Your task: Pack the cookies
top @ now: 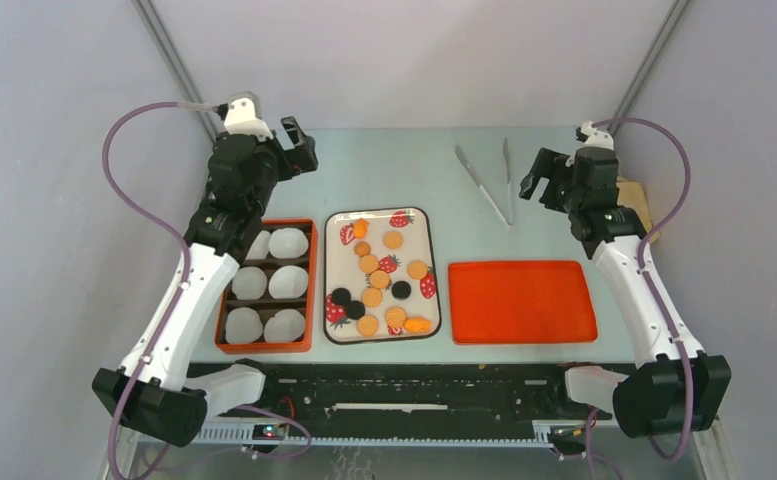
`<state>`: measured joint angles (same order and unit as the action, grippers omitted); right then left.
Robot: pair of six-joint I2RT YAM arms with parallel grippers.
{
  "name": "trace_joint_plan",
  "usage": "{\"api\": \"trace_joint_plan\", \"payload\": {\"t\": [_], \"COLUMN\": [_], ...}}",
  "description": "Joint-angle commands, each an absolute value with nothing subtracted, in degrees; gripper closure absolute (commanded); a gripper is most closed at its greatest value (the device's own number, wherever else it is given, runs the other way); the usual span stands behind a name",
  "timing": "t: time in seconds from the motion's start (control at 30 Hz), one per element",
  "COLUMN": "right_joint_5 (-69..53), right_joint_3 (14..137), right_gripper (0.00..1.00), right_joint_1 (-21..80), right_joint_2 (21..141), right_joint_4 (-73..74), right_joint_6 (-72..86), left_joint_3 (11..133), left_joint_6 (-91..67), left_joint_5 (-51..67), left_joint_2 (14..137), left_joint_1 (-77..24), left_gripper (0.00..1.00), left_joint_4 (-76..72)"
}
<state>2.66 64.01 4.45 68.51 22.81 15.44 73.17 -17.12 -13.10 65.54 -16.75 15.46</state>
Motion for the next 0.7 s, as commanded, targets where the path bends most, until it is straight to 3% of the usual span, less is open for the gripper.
{"api": "trace_joint_plan", "payload": {"t": [0.0, 0.17, 0.4, 0.57, 0.67], "right_joint_5": [8.6, 8.6, -23.2, -11.8, -14.9], "right_joint_3": [69.2, 70.2, 68.7, 70.8, 76.9], "right_gripper": [0.00, 0.00, 0.00, 0.00, 0.00], "right_joint_1": [5.5, 5.1, -4.2, -0.8, -0.4], "right_joint_2": [70.2, 70.9, 71.2, 73.5, 79.5], "right_joint_4": [26.0, 27.0, 18.9, 20.4, 28.1], "right_joint_6": [14.2, 16.7, 25.2, 18.7, 17.4], "left_joint_3": [72.9, 72.2, 71.9, 74.2, 75.1], "left_joint_6": [-17.4, -17.5, -19.1, -18.8, -19.2], "left_joint_5": [-12.4, -12.7, -10.3, -9.1, -8.2], "left_joint_2": [65.3, 64.0, 63.2, 63.4, 65.1], "left_joint_1": [-16.9, -16.9, -16.9, -16.7, -16.6], "left_gripper": [0.00, 0.00, 0.00, 0.00, 0.00], "left_joint_4": [13.7, 12.8, 9.0, 10.1, 11.4]}}
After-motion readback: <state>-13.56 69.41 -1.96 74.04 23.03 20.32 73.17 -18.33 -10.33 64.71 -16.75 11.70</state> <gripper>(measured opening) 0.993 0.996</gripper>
